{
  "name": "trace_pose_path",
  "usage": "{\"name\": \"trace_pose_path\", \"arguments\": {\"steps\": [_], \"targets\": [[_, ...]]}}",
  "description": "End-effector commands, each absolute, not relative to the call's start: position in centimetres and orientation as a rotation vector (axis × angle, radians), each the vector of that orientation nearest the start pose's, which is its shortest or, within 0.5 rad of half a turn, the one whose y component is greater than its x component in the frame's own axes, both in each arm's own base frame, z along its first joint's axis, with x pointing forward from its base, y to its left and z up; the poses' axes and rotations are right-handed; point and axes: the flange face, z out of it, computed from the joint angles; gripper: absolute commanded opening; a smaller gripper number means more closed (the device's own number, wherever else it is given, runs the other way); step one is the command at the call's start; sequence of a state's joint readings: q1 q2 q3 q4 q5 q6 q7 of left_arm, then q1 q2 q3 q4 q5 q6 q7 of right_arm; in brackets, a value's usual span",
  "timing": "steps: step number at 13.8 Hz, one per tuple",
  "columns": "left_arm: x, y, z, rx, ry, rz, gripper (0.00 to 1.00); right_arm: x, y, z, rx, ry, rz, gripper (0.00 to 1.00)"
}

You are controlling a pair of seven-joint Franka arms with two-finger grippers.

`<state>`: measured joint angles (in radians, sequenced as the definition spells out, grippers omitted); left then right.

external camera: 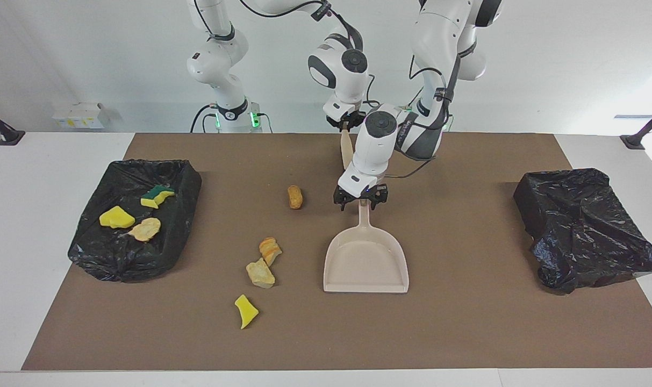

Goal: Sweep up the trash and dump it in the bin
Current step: 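Grasp the dustpan with the left gripper while the right gripper grasps the brush, then tilt the dustpan with the left gripper while the right gripper lifts the brush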

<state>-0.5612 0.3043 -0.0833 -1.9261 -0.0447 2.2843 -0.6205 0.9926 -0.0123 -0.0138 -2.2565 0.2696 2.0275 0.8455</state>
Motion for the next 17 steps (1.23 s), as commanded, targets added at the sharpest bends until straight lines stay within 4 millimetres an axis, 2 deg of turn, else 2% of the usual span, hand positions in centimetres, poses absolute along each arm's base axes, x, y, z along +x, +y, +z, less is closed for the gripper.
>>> {"name": "trace_pose_path", "arguments": {"steps": [1,2,4,5,8,10,12,14,17], "targets": [[50.1,-36.9,34.9,-3.221,-0.041,-0.014,0.68,28.2,38.9,39.9,-3.09,0.093,0.534,0.0],[50.2,-36.9,35.1,-3.216,-0.036,-0.014,0.53,28.9,38.2,41.2,-3.092,0.102,0.533,0.0],[50.3,-36.8,35.3,-3.213,-0.019,-0.021,0.11,31.0,36.3,43.1,-3.088,0.096,0.565,0.0],[50.6,-36.9,35.8,-3.216,-0.016,-0.036,0.0,32.1,35.3,43.7,-3.086,0.078,0.582,0.0],[51.3,-36.1,36.6,-3.186,0.046,-0.061,0.0,34.5,32.3,43.9,-3.157,0.021,0.55,0.0],[51.9,-34.0,38.0,-3.163,0.206,-0.037,0.0,36.4,30.1,43.7,-3.224,0.033,0.48,0.0],[52.4,-31.7,39.4,-3.133,0.355,0.0,0.0,39.0,27.6,43.3,-3.22,0.013,0.45,0.0],[52.5,-30.1,40.9,-3.109,0.472,0.024,0.0,42.0,24.7,42.3,-3.195,-0.051,0.413,0.0],[53.3,-26.2,42.8,-3.051,0.736,0.058,0.0,46.5,18.8,41.0,-3.174,-0.169,0.352,0.0]]}}
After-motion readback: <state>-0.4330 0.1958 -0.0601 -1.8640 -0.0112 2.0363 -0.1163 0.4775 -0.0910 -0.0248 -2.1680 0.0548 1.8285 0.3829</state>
